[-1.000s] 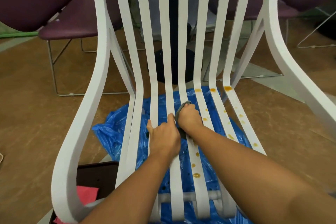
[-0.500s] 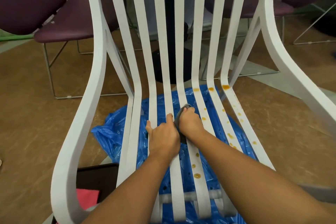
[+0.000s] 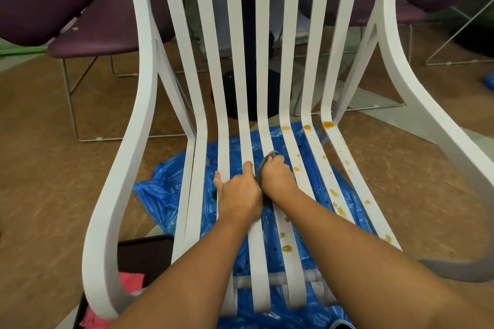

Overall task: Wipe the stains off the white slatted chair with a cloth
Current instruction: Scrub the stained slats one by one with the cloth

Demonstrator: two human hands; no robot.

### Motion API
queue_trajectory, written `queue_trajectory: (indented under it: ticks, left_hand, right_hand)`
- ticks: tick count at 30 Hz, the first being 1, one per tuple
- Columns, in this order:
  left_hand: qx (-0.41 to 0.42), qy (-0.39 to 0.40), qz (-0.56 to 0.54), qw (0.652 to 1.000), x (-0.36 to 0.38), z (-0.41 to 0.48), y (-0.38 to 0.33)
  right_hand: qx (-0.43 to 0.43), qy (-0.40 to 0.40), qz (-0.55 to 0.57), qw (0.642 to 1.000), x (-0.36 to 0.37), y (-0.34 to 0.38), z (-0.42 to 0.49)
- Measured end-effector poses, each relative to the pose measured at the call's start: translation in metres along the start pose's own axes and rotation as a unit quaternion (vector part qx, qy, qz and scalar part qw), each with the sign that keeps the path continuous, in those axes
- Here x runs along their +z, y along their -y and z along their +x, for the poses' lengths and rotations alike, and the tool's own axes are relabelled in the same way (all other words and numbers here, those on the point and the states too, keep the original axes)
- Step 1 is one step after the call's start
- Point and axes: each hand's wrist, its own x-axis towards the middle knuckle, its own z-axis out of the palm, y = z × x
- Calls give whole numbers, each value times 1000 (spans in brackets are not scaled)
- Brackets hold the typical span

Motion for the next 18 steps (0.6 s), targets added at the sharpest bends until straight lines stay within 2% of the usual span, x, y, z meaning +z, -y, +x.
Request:
queue_trajectory:
  ticks: [5, 13, 18]
  left_hand:
    - [-10, -15, -27, 999, 4, 5, 1]
    - [-10, -9, -37, 999, 2, 3, 2]
    - [-18, -19, -39, 999, 3, 4, 0]
  right_hand:
    - [-12, -8, -19, 1000, 10, -40, -32]
    - [4, 8, 0, 1000, -4, 1, -11]
    - [-15, -5, 0, 1000, 2, -15, -16]
